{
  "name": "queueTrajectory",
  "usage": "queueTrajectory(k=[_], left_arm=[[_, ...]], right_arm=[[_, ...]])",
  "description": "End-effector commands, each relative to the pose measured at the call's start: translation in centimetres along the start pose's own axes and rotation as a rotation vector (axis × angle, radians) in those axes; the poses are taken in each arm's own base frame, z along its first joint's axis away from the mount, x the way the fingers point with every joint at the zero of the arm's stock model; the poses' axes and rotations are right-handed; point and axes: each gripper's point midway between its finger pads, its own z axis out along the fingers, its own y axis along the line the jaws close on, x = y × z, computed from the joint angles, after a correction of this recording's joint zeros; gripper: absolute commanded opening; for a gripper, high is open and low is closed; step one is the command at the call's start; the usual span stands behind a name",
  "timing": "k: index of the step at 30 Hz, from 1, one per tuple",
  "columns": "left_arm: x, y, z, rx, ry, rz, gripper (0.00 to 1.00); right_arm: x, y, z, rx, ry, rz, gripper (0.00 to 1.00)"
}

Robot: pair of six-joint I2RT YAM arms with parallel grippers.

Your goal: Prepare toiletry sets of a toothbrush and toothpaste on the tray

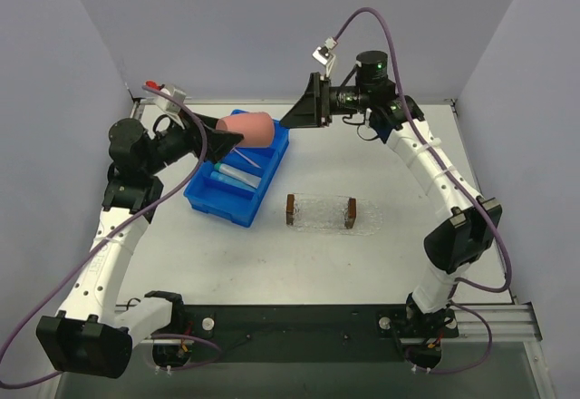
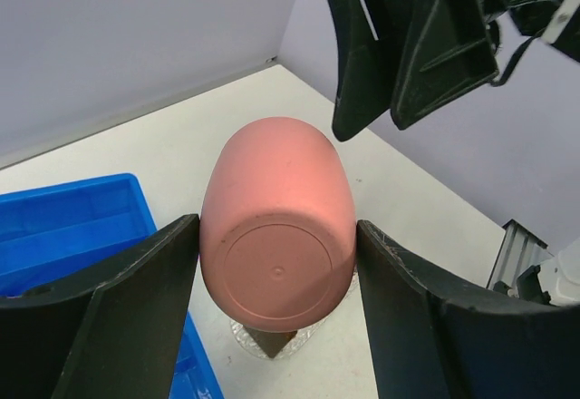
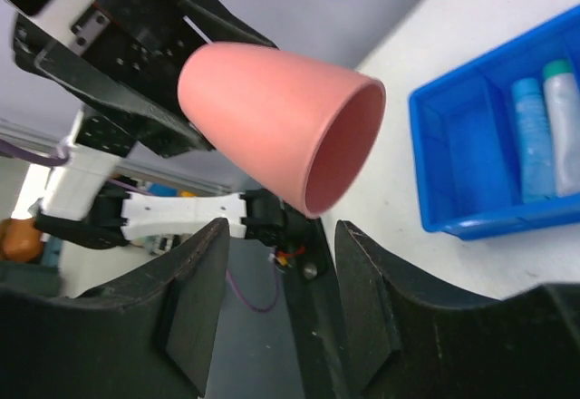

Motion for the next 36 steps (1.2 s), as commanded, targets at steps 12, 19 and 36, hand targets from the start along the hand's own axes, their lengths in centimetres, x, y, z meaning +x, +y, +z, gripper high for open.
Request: queueTrajectory(k=[12,19,36], left_arm=[[-4.0,-2.9,-0.2,0.093,-0.147,0.044,0.00],[-4.2,-3.1,-0.5,0.092,-0.163,0.045,0.00],[-2.5,-2.0,-0.6,0.053,-0.140,0.000,0.11]], right_arm=[[-2.8,4.8,1.6,-0.246,-0.041,0.056,0.43],[-1.3,6.0,3.2,-0.286,0.007,0.048,0.40],[-0.8,6.8,3.0,-0.336,0.040,0.056,0.00]])
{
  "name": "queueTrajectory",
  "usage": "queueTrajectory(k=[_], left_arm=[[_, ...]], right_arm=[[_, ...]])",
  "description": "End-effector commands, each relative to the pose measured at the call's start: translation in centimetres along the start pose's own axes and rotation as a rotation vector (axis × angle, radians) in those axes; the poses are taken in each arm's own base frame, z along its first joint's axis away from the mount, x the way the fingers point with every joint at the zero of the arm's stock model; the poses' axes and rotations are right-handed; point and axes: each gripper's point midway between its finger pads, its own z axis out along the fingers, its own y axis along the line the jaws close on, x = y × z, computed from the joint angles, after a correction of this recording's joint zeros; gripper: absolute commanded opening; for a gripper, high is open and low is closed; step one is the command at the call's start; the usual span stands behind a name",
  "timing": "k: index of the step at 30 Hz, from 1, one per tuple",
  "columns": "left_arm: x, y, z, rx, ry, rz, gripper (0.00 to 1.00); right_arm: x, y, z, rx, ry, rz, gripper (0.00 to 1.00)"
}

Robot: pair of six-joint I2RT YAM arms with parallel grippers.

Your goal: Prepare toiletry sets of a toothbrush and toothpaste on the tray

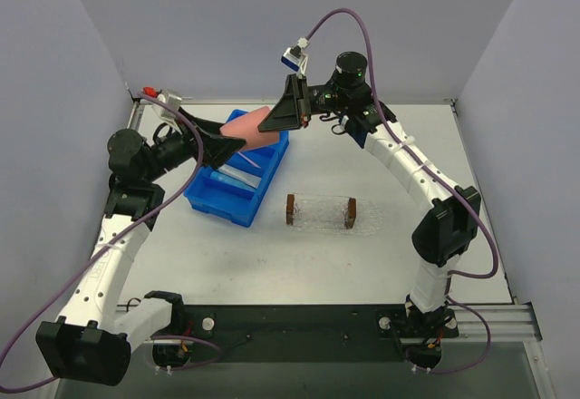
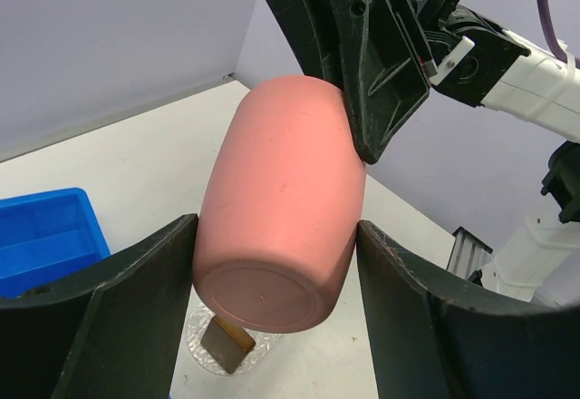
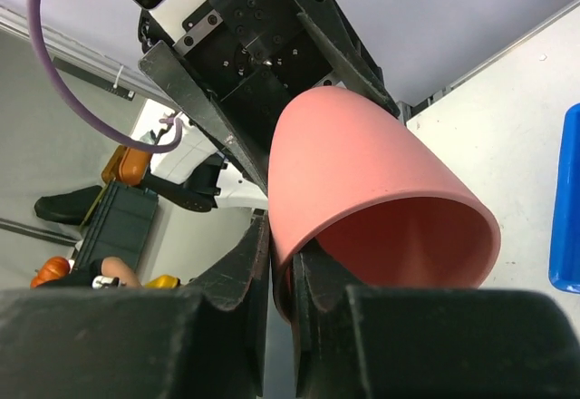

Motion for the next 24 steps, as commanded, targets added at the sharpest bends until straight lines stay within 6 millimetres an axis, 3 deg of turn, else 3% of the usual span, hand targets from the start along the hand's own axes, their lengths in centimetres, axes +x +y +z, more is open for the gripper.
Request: queueTrajectory(k=[1,5,6,13,24], left_arm=[[-1.9,0.4,-0.2,-0.038,-0.076,0.073,0.13],[-1.5,1.2,-0.4,-0.070,-0.070,0.068,0.38],[-1.2,1.5,-0.4,-0.079,-0.063,0.061,0.48],[-0.9,4.5,-1.1,-0.212,-0.036,0.092,0.73],[0.2,9.4,-3.5,-0.374,0.022,0.108,0.85]], right_arm=[[-0.8,1.2,-1.0,0.003,-0.039,-0.045,0.00],[-0.9,0.7,-2.1,0.044,-0.048,-0.037,0.00],[-1.0,0.4,-2.4,0.057,-0.056,-0.056,0.00],[-1.4,-2.9,-6.0,0.247,-0.108,-0.104,0.00],[-1.8,-7.0,-12.9,0.509,-0.160,-0.150,0.00]])
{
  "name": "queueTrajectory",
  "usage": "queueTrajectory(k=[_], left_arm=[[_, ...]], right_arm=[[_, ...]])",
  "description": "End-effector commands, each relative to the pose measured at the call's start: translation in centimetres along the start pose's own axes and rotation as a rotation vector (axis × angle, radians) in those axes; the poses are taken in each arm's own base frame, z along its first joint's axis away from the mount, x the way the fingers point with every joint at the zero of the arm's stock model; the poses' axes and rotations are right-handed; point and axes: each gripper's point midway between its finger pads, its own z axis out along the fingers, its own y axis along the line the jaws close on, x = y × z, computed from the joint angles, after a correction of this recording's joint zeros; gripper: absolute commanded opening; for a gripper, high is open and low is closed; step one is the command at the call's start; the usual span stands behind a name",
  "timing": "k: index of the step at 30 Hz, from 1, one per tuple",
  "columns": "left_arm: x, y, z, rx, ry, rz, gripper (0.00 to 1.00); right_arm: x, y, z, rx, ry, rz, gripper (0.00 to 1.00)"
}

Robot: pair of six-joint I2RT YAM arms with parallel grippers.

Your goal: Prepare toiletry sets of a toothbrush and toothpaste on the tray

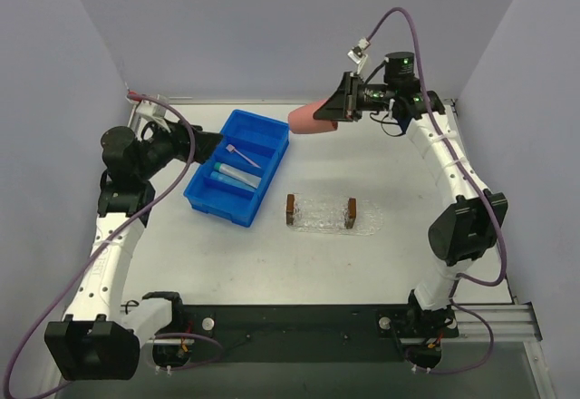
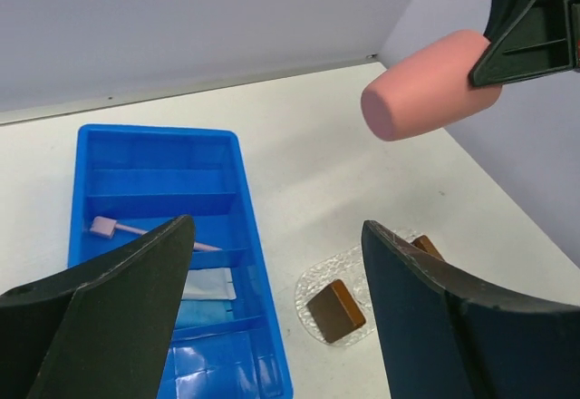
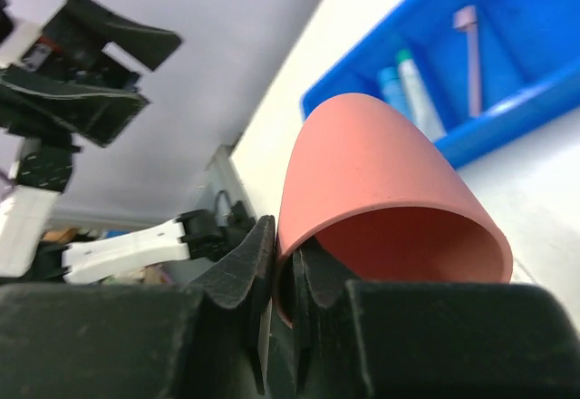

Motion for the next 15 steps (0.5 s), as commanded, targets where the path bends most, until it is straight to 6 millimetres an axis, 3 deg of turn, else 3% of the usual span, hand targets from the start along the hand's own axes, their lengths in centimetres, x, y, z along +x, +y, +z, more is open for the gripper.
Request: queueTrajectory(k=[1,2,4,12,15], left_arm=[[-0.7,1.4,-0.2,-0.056,-0.007,0.063,0.85],[-1.0,2.7,-0.6,-0.094,-0.013,0.078,0.85],[-0.8,3.4,-0.7,-0.114,-0.005,0.091,0.86],[2.1,7.0,-1.7,-0.255,0.157,0.128,0.86],[2.7,8.3,-1.9,-0.315,0.194,0.142,0.86]], right_arm=[[-0.3,0.7,-2.9,0.090,-0.027,-0.159,0.00],[0.1,-0.2,-3.4,0.136,-0.018,-0.147,0.00],[0.1,-0.6,-4.4,0.193,-0.008,-0.239,0.00],[2.3,-5.2,-10.2,0.513,0.059,-0.330,0.00],[3.4,-5.5,-12.0,0.587,0.081,-0.383,0.00]])
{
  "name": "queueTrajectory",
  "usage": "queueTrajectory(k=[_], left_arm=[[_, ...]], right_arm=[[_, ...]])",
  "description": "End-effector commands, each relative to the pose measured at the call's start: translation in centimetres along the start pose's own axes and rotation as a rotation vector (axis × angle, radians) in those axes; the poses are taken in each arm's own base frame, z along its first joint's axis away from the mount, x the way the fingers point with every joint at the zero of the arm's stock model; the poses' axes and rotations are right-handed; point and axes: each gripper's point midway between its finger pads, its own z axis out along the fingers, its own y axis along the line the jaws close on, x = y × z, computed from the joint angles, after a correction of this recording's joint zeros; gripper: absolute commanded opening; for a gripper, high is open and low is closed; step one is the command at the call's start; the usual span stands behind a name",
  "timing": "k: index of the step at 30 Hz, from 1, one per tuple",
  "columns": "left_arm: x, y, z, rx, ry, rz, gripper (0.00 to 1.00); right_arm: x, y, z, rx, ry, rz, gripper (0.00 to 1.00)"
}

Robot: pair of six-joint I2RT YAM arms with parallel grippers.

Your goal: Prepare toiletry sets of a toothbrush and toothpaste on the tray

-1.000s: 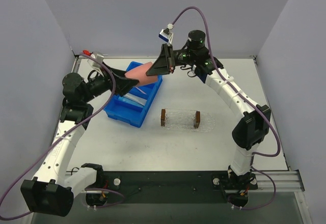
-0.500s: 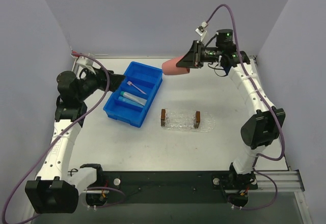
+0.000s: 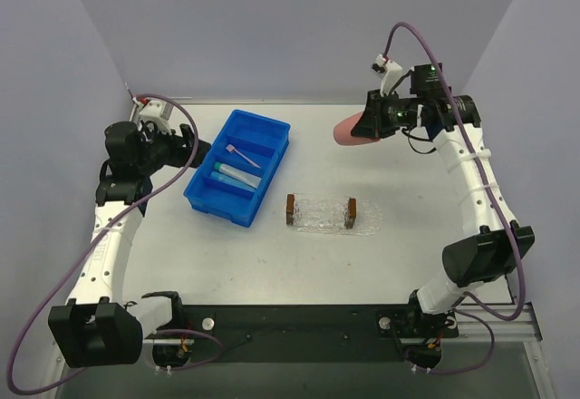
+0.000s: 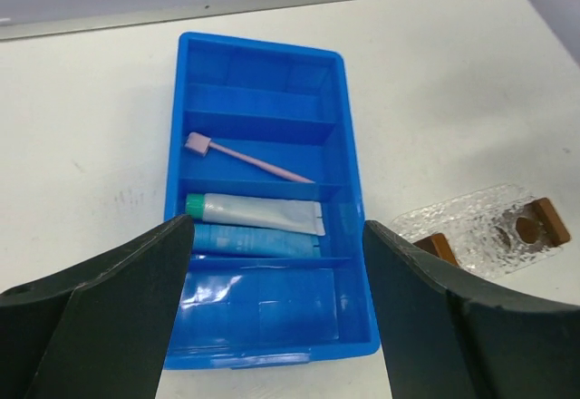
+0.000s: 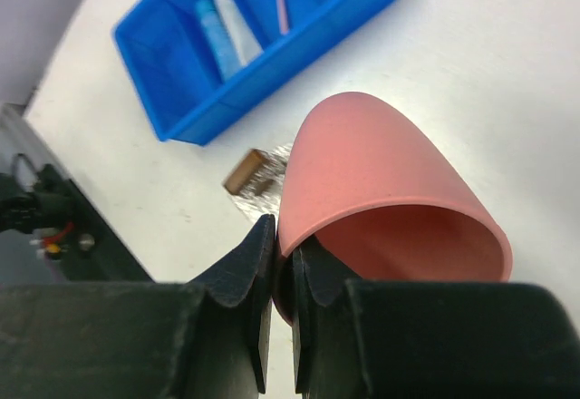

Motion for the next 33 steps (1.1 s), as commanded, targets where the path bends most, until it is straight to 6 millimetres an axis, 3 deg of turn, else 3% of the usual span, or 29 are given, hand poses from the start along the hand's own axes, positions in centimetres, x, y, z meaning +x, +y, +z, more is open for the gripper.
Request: queueTrajectory(k=[1,18,33], left_arm=[[-0.6,2.4,-0.5,-0.125,0.035,0.081,0.86],[1.6,5.9,-0.2,-0.279,0.161,0.058,0.87],[2.8,5.7,-0.5,-0.262,0.215,0.061,0.87]], right_arm=[[1.7,-1.9,-3.9,0.190,0.028,-0.164,0.00],[5.6,-3.8,-8.5,0.417,0.137,-0.266,0.00],[10.8,-5.1,-7.7,0.409,0.336,-0.310,0.00]])
